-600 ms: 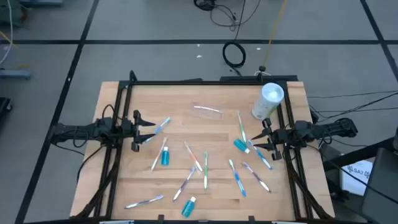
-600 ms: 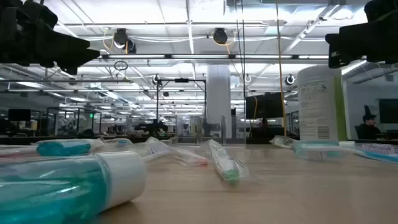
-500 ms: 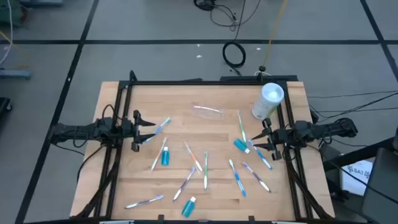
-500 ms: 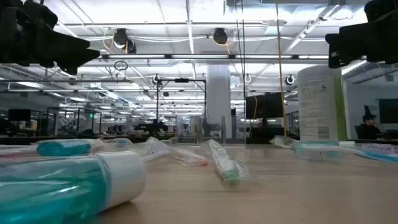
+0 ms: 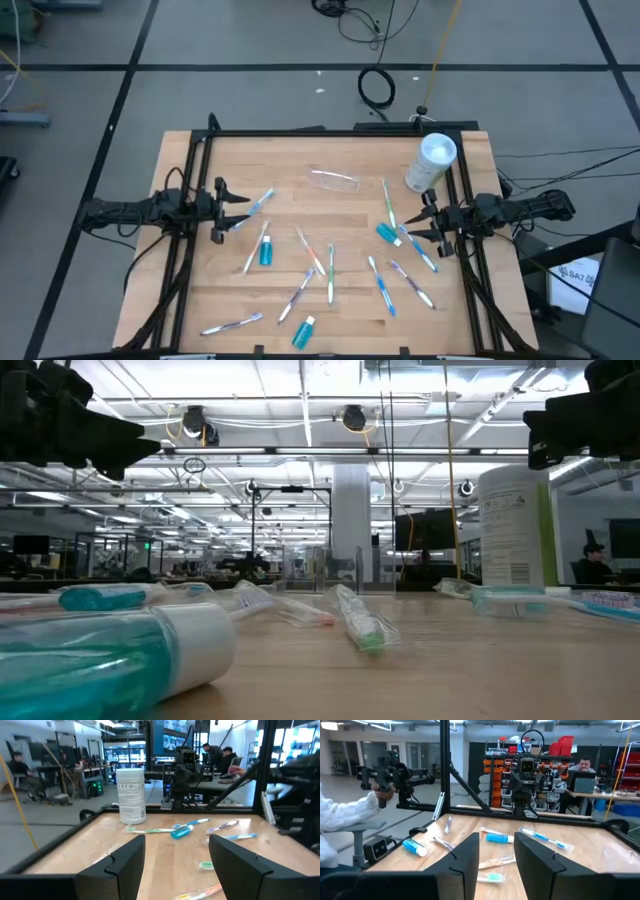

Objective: Pick & Place toothbrushing station
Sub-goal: Put the top blue toothbrush into the transparent organizer

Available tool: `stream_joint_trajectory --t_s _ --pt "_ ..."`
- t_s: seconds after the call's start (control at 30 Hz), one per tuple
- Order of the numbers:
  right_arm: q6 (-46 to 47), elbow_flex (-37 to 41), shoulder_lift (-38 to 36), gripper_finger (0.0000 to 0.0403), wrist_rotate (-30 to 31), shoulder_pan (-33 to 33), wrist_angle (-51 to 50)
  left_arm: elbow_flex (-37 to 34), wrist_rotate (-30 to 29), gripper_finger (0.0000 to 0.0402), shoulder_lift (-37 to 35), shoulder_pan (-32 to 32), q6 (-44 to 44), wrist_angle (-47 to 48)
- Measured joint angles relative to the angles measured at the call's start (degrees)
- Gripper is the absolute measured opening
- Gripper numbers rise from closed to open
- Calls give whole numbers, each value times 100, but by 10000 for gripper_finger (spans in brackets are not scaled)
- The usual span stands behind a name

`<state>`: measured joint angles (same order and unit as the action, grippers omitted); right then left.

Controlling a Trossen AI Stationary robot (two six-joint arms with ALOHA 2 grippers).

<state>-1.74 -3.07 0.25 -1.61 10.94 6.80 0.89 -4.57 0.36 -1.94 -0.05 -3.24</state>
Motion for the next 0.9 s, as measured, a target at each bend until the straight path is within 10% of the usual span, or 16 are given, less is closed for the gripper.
stream_joint_trajectory --t_s 0.23,0.5,0.9 --pt "-186 0 4 114 236 -2 400 0 54 225 0 0 -1056 -49" --pt "-508 0 269 114 1942 -9 1661 0 -847 225 1 -4 -1417 -241" --pt "-549 -202 3366 114 1801 -34 4581 285 -1740 225 1550 5 -1815 -578"
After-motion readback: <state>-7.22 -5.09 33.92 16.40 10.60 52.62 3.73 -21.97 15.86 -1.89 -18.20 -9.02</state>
